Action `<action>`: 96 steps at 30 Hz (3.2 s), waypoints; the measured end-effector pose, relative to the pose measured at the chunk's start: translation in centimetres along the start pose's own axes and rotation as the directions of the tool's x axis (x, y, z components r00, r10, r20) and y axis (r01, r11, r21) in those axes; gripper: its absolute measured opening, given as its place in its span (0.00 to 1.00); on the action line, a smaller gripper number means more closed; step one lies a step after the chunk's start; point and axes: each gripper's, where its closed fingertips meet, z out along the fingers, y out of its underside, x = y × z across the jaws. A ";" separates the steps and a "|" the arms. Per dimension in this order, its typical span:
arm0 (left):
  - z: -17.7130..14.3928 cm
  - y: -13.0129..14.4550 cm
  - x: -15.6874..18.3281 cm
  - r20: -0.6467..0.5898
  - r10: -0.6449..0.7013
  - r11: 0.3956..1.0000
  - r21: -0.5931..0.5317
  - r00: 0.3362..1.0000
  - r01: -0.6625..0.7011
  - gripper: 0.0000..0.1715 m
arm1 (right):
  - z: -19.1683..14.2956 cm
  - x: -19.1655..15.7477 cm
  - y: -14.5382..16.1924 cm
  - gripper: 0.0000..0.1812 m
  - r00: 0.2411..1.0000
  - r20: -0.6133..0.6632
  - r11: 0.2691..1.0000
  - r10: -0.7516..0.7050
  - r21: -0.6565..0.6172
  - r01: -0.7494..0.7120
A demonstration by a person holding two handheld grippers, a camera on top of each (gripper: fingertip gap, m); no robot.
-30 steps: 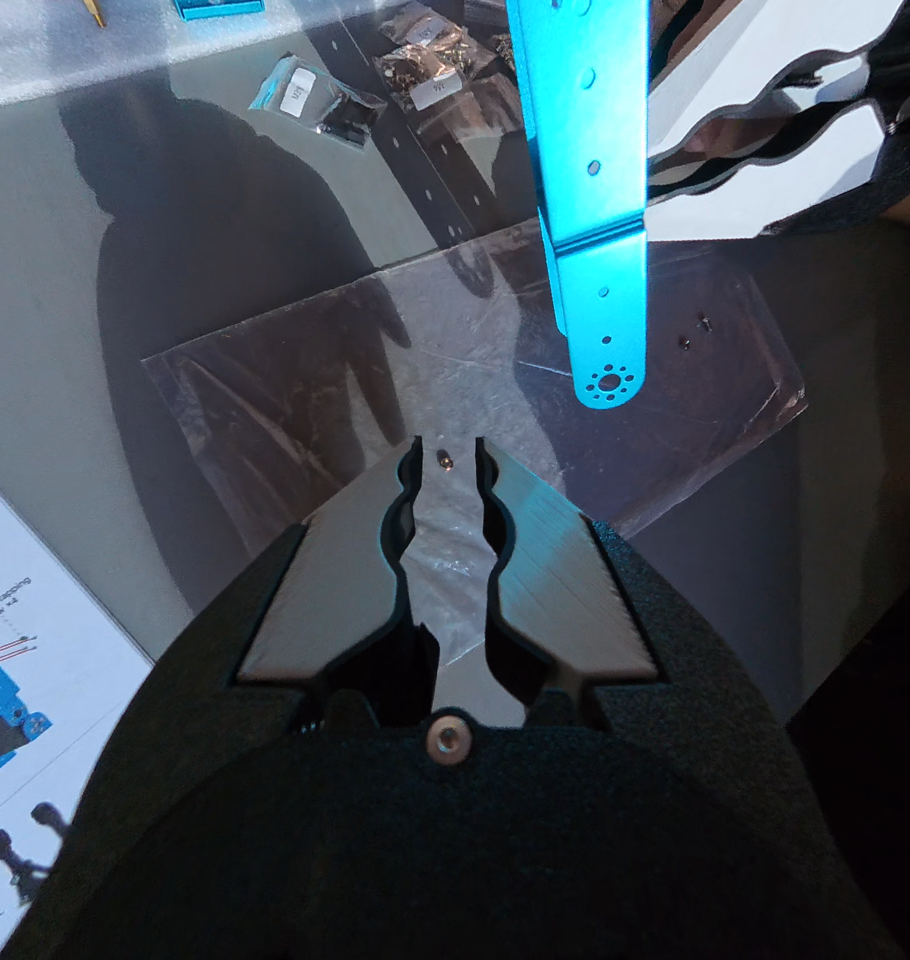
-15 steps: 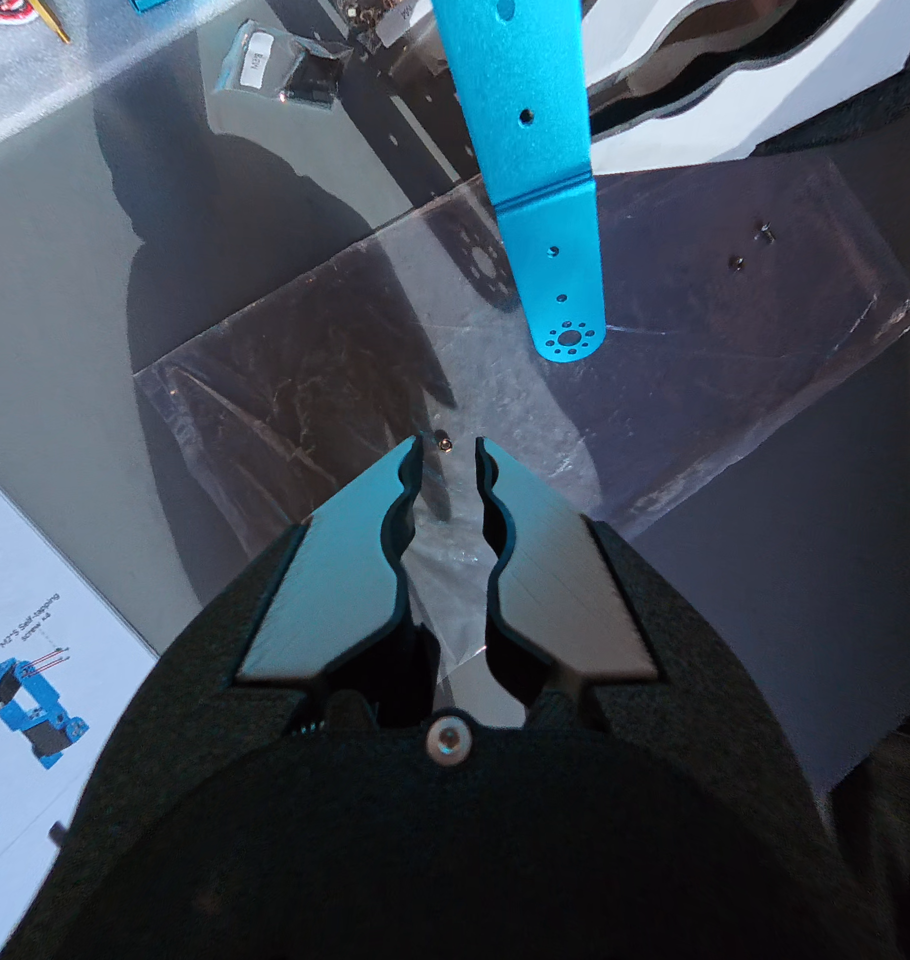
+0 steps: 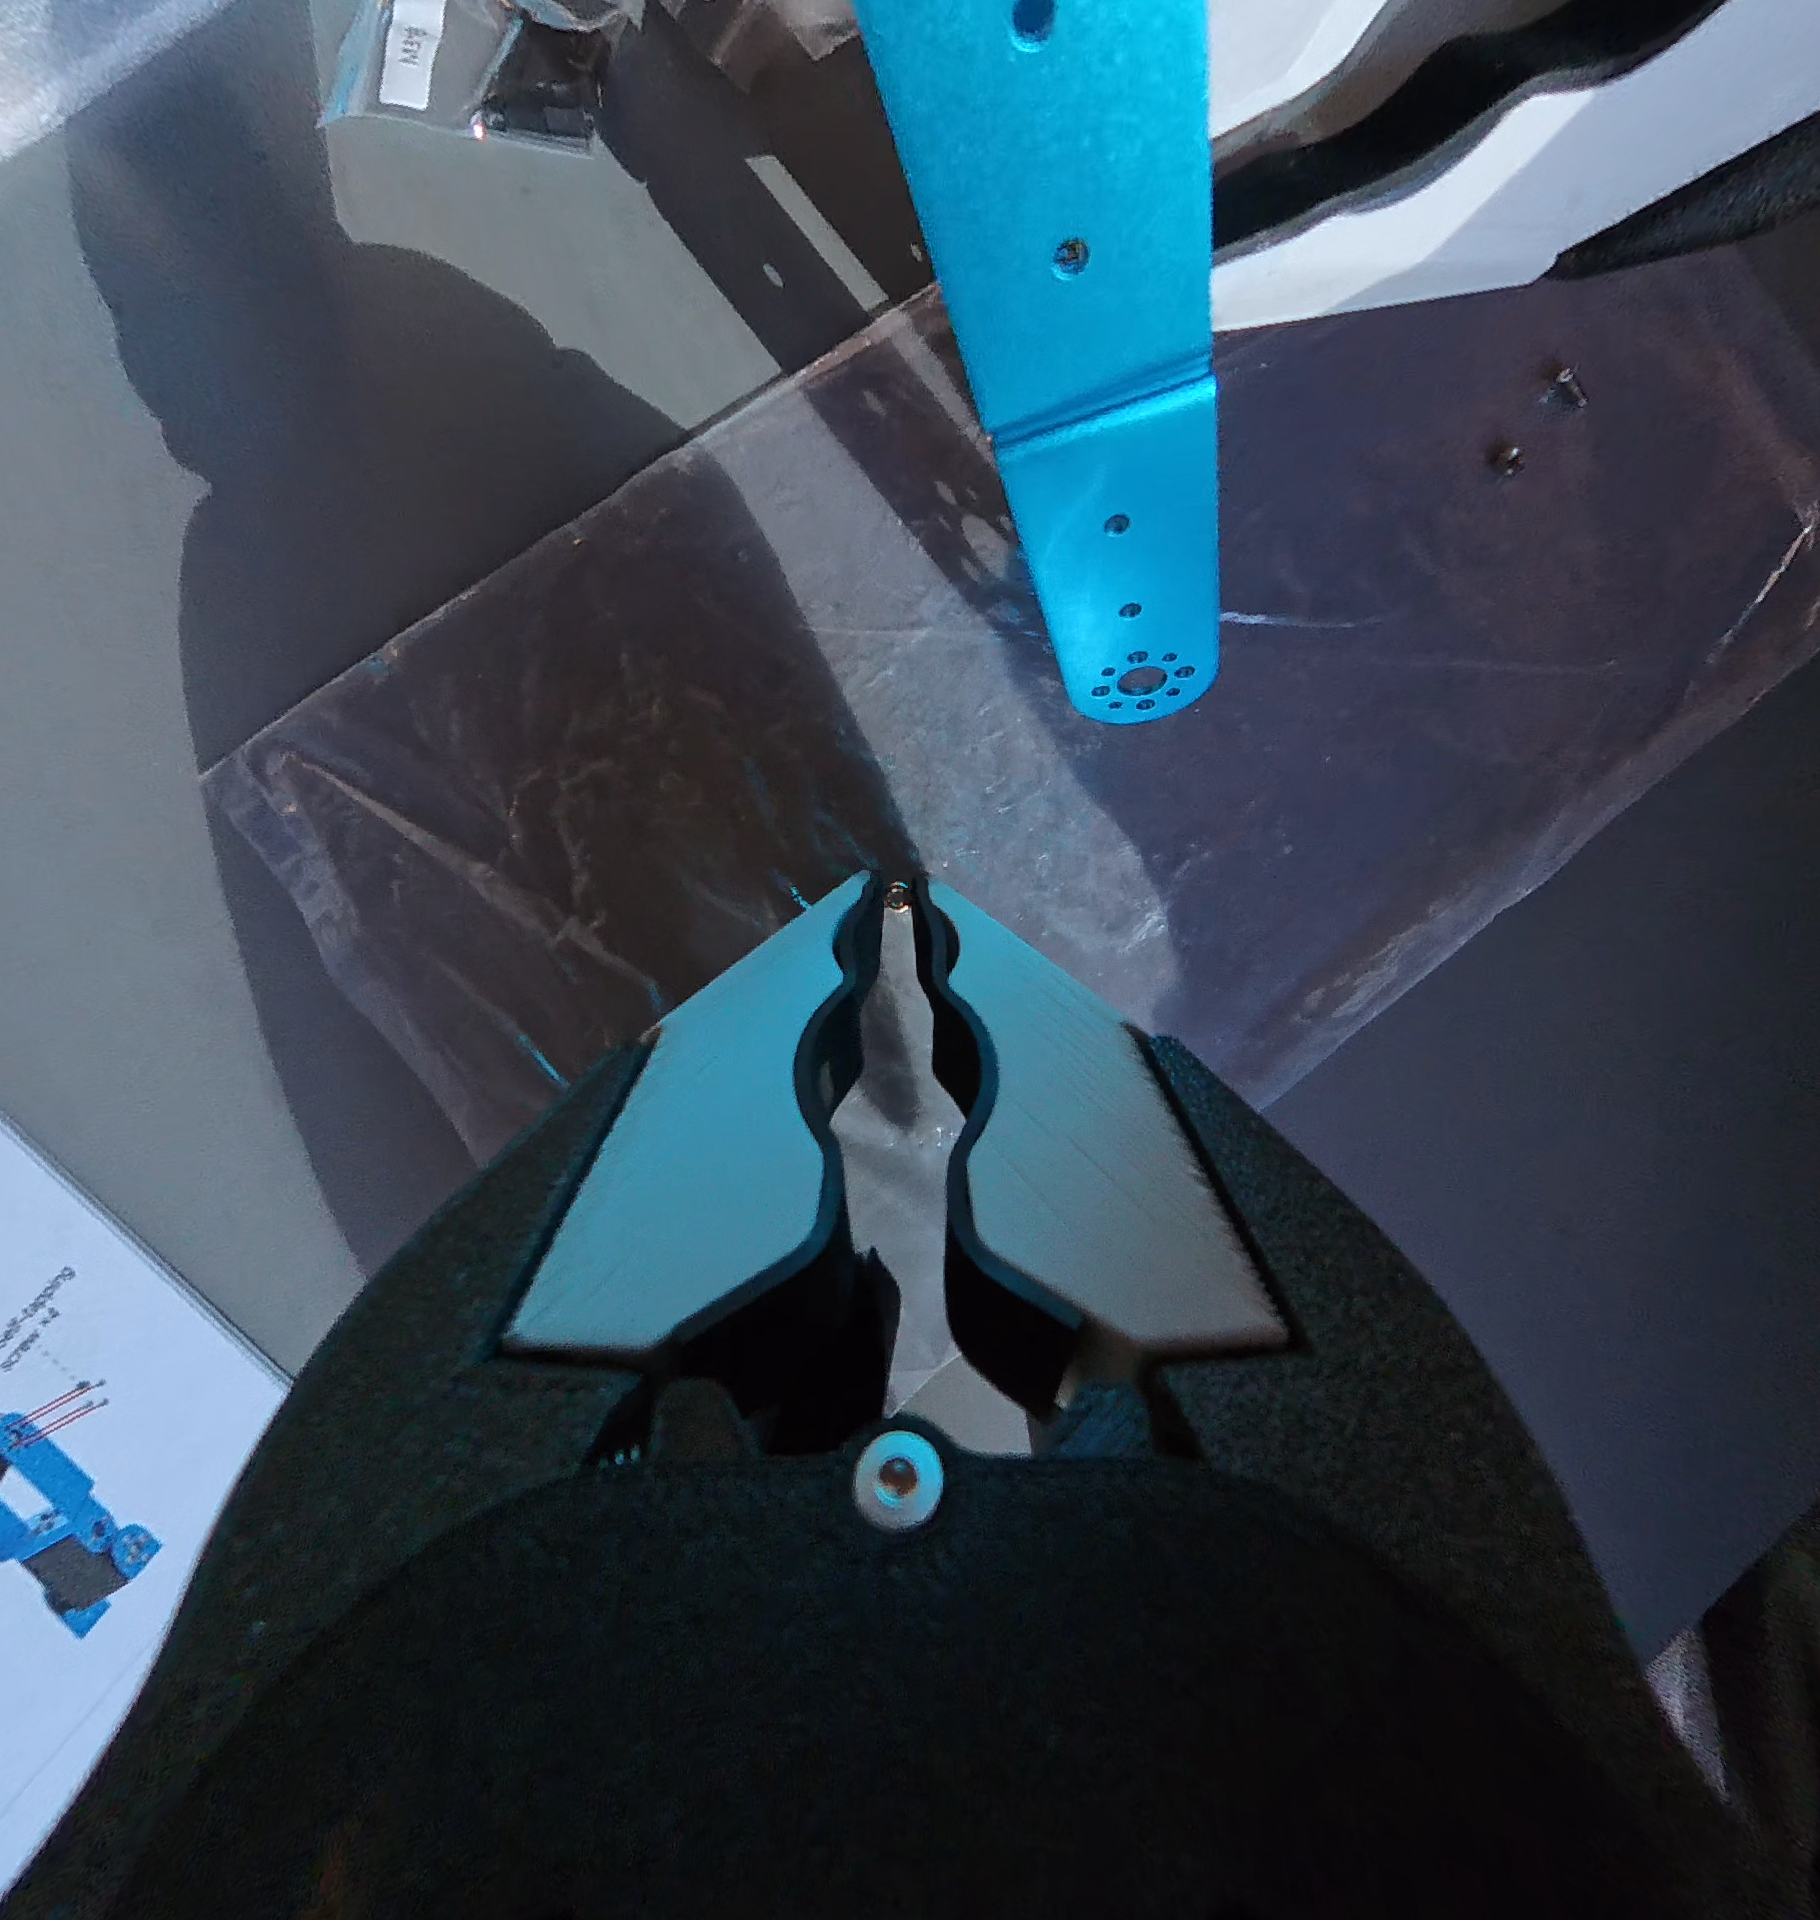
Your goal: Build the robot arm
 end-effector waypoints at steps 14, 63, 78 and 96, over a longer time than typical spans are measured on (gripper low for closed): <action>-8.7 -10.5 -2.2 -0.007 -0.004 0.964 0.266 1.000 0.006 0.02 | -0.1 -0.7 -1.1 0.04 0.990 -0.034 0.990 -0.137 0.006 0.138; -5.9 -8.4 2.2 -0.336 -0.104 0.935 0.287 0.936 0.207 0.37 | -0.7 1.9 -0.6 0.04 0.984 -0.128 0.992 -0.125 -0.033 0.122; -9.1 -5.8 1.1 -0.200 -0.185 0.710 0.650 0.962 0.272 0.23 | -1.2 4.4 -6.8 0.04 0.727 0.336 0.754 0.599 0.071 -0.653; -8.7 -10.2 3.8 -0.542 -0.147 0.502 0.680 0.828 0.534 0.04 | -1.8 2.7 -6.5 0.04 0.114 0.596 0.254 0.795 -0.156 -0.955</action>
